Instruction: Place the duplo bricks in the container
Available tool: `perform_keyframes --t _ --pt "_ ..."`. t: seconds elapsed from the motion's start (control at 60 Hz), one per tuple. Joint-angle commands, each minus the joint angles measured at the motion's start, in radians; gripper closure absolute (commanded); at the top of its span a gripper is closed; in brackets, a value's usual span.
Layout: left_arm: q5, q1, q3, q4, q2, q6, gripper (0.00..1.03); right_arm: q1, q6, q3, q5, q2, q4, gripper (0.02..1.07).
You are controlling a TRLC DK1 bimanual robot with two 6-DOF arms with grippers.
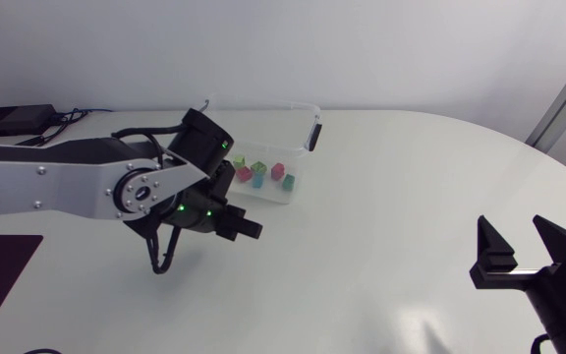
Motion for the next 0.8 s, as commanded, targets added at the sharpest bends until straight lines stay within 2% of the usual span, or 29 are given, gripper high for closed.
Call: perform_keyframes --t 0.0,0.367,0.6,0.783 --pt "-0.007 0.021 0.008 0.002 -0.033 0.029 0.83 -0.008 -0.009 -0.020 -0.004 -0.006 0.006 0.07" --pt "0.003 0.121 0.110 -0.008 -0.094 0.099 0.83 -0.008 -0.009 -0.020 -0.004 -0.006 0.006 0.07" --pt "0.060 0.187 0.212 -0.008 -0.056 0.126 0.83 -0.008 -0.009 -0.020 -0.004 -0.006 0.006 0.07" --pt "0.072 0.219 0.305 -0.008 0.003 0.146 0.83 -0.008 -0.009 -0.020 -0.004 -0.006 0.006 0.07"
